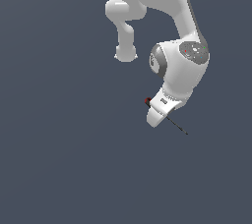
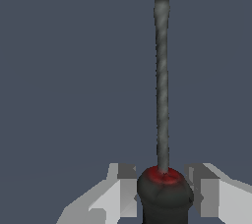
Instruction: Pick up the object and move it to a goal position.
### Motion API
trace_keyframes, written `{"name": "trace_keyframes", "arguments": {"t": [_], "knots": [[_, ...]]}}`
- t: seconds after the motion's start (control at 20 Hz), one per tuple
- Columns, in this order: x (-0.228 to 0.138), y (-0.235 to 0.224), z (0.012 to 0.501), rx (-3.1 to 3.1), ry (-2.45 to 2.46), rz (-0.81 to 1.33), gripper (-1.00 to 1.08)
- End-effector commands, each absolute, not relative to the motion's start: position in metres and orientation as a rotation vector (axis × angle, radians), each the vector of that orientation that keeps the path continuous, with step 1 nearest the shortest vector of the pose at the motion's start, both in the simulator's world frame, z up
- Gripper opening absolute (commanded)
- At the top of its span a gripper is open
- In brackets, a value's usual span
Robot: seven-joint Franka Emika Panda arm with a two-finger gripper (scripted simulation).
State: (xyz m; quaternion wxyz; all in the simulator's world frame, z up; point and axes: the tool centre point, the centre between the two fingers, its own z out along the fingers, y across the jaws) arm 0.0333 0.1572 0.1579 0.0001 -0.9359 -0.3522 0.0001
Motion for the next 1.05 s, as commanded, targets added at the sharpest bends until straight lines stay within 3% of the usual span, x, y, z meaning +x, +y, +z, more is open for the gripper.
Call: {"name": "trace_keyframes", "arguments": {"t": [0.0,0.45,1.0], "knots": [[0.038,0.179,0.178,-2.941,-1.105,0.0,-1.0],[0.052,0.229,0.222,-2.941,-1.105,0.0,-1.0],[0.058,0.245,0.236,-2.941,-1.105,0.0,-1.0]]}}
